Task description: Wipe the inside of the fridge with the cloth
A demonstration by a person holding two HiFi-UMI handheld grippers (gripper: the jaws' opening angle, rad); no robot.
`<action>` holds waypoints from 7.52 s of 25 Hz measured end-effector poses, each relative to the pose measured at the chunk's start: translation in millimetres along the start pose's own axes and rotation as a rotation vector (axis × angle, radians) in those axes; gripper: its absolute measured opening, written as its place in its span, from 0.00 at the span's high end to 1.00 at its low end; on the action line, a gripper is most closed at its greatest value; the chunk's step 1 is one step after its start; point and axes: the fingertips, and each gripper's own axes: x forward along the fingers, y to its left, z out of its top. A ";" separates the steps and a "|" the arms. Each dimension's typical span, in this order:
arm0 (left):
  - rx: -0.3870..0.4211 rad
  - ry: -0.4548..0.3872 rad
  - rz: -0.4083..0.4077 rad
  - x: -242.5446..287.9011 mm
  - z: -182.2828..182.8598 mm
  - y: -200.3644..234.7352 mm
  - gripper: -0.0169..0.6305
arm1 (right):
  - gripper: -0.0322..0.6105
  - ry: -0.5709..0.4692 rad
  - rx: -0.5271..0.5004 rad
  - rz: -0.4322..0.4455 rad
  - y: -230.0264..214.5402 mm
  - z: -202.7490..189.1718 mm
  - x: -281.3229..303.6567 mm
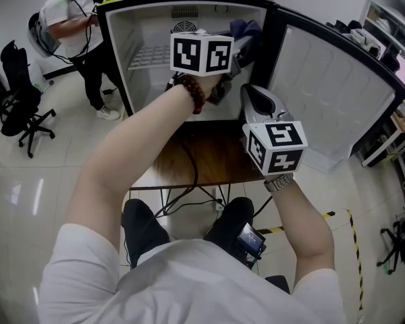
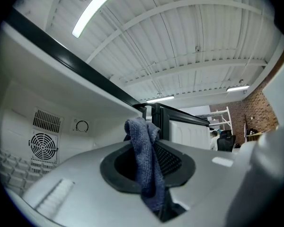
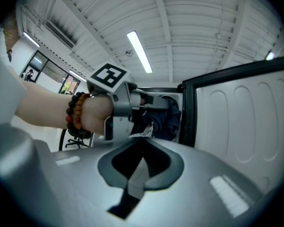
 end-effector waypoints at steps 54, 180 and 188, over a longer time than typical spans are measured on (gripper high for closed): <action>-0.008 0.153 -0.080 -176.5 -126.2 37.4 0.78 | 0.81 0.005 -0.105 0.343 119.6 -56.3 69.7; 0.147 0.123 0.716 -292.6 -153.6 216.9 0.77 | 0.83 0.227 -0.070 0.148 174.7 -145.4 370.3; 0.147 0.122 0.723 -291.9 -154.1 216.8 0.78 | 0.83 0.235 -0.063 0.087 145.2 -149.5 360.0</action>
